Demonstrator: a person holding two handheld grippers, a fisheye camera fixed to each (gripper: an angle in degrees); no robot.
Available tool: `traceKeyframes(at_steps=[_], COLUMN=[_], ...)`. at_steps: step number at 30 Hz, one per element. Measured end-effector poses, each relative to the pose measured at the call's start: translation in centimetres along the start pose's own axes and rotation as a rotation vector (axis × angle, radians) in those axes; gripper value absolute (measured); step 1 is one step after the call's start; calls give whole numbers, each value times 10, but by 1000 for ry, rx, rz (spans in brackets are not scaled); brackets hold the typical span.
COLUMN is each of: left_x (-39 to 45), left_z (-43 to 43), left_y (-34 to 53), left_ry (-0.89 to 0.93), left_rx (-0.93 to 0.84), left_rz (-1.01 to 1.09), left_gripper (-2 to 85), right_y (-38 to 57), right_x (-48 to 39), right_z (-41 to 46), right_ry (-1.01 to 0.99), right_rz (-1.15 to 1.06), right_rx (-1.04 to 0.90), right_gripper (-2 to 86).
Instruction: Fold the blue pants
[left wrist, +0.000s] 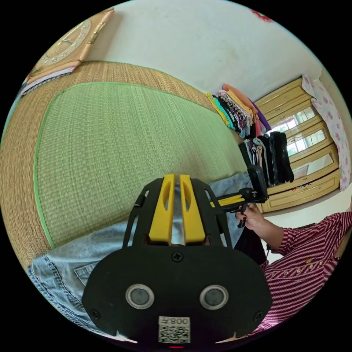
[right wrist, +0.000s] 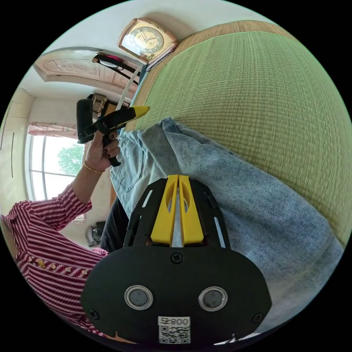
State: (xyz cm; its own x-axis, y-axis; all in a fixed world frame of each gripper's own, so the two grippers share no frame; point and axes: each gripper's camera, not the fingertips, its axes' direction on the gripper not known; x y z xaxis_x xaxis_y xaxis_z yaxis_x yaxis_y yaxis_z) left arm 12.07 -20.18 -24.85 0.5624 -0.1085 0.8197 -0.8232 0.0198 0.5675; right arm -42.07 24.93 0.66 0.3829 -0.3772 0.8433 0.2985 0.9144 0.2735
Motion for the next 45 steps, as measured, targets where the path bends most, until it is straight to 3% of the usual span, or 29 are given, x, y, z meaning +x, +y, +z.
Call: traceKeyframes(at_steps=[3,15,19,22,24,27,31,34,37,41,45], left_x=[18,87,129,167,179,195,232,248,263,320,355], left_z=[20,-48,-77,-61,-35,-64,-95,-78,-86,-112,-89], left_y=[-10,14,23,29,30,37,56,68,69,65,66], left_ry=[-116,-166,-86,-44,-116,-77,-29,-67,-59,-56,-65], left_rx=[-183,50,128,42,-115,-25,35,-94,-109,-81,-232], left_rz=[15,-111,-44,6,-20,-88,-62,-80,-113,-17,16], left_gripper=[30,1,0,0,0,0,0,0,0,1,2], right_y=[3,17,33,38,44,62,131,186,219,265,318], right_x=[1,17,45,77,94,84,84,118,135,122,163], right_z=[-4,-31,-85,-96,-100,-124,-174,-190,-200,-238,-254], right_ry=[2,-50,21,68,-24,60,133,142,37,135,147], right_rz=[1,45,142,208,236,240,270,394,443,440,565], right_rx=[10,44,198,206,222,241,313,348,403,476,516], right_gripper=[0,0,0,0,0,0,0,0,0,0,1])
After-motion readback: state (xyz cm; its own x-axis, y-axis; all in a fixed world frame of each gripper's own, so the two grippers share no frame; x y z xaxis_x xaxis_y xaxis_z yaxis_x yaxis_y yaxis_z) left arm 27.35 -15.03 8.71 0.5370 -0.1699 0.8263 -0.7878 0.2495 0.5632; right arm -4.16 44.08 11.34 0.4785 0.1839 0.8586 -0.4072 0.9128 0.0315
